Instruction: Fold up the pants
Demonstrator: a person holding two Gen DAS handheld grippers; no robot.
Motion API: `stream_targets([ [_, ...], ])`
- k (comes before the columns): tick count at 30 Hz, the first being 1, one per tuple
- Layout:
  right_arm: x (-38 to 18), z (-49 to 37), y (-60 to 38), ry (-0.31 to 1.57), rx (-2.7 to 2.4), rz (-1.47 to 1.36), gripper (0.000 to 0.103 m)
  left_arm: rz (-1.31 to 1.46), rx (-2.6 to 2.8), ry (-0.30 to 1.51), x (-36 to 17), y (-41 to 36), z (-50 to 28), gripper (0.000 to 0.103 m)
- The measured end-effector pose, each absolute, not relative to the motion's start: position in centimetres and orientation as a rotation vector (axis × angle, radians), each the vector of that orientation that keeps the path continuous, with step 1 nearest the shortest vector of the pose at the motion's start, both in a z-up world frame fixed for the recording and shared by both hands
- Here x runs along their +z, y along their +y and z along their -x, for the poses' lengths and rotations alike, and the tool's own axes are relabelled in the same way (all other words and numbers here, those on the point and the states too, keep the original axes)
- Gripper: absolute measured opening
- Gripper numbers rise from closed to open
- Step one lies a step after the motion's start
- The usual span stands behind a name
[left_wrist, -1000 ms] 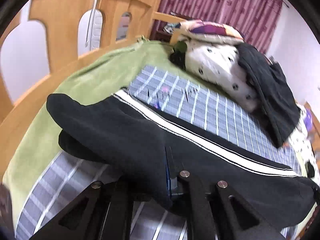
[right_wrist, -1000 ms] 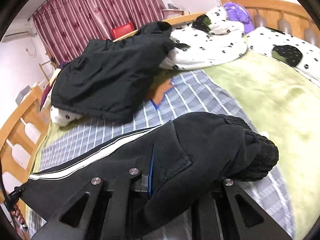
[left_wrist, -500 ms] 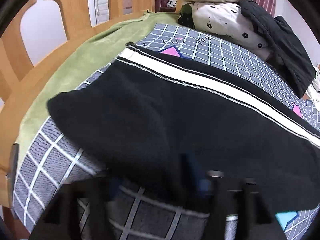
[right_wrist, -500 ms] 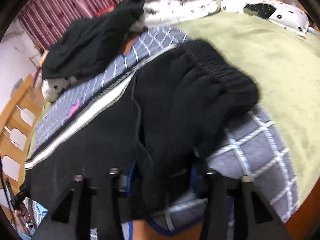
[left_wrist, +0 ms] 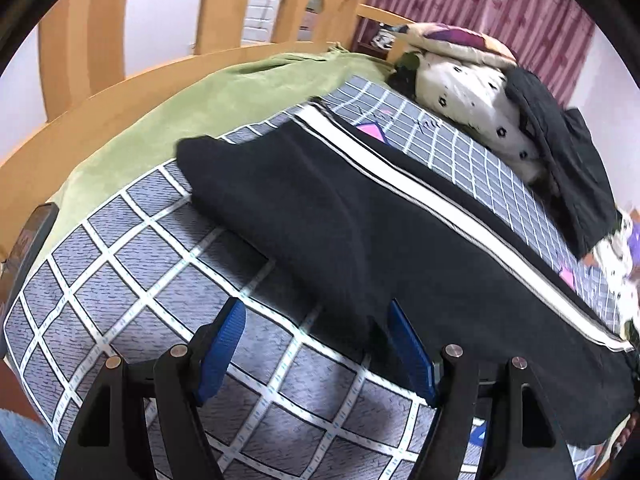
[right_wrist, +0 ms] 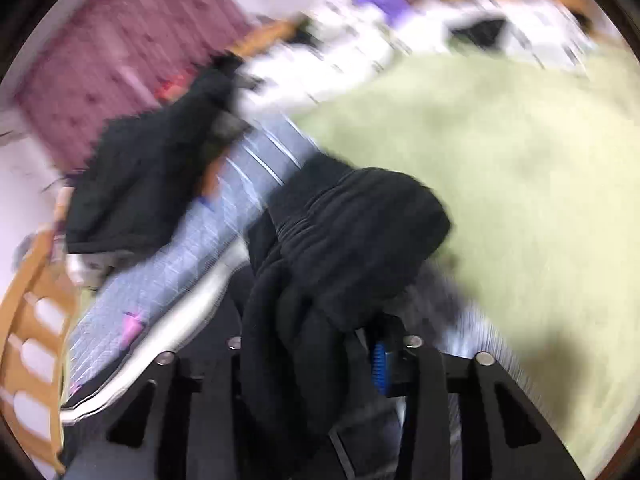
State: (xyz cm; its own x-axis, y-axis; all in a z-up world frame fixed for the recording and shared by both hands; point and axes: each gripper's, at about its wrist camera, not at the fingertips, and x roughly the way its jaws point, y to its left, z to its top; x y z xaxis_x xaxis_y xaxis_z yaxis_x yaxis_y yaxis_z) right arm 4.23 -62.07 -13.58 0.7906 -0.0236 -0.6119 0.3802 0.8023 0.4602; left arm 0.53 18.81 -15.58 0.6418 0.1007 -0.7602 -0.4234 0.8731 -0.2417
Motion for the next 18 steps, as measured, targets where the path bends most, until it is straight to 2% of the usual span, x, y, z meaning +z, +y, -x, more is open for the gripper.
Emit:
stream_targets([
  [3,-12.2,-4.4,-62.8,0.607,-0.240,-0.557,0.037,0.443,0.335,0.822,-15.7,19.9,-0.7,0.072],
  [6,-13.9,-5.4,-63.1,0.736,-0.270,-0.533,0.050,0.470,0.372,0.826,-16.3,21.1,-1.2,0.072],
  [8,-15.6,-5.1,-62.9,0.833,-0.303,-0.498,0.052,0.495,0.388,0.840,-16.8,22.0,-2.2,0.072],
  [12,-15.9,-0.6,-62.1,0.860,-0.370,-0.421,0.061,0.492,0.394,0.844,-17.2,23.0,-4.2,0.072],
  [14,-14.8,1.6,-61.8,0.845,-0.388,-0.408,0.062,0.484,0.398,0.857,-17.6,23.5,-5.4,0.071],
  [16,-13.4,2.9,-60.9,0.838,-0.426,-0.382,0.062,0.489,0.409,0.864,-17.7,23.9,-6.4,0.060],
  [18,-11.8,3.5,-59.8,0.818,-0.463,-0.341,0.062,0.481,0.437,0.876,-17.7,24.5,-7.1,0.024],
])
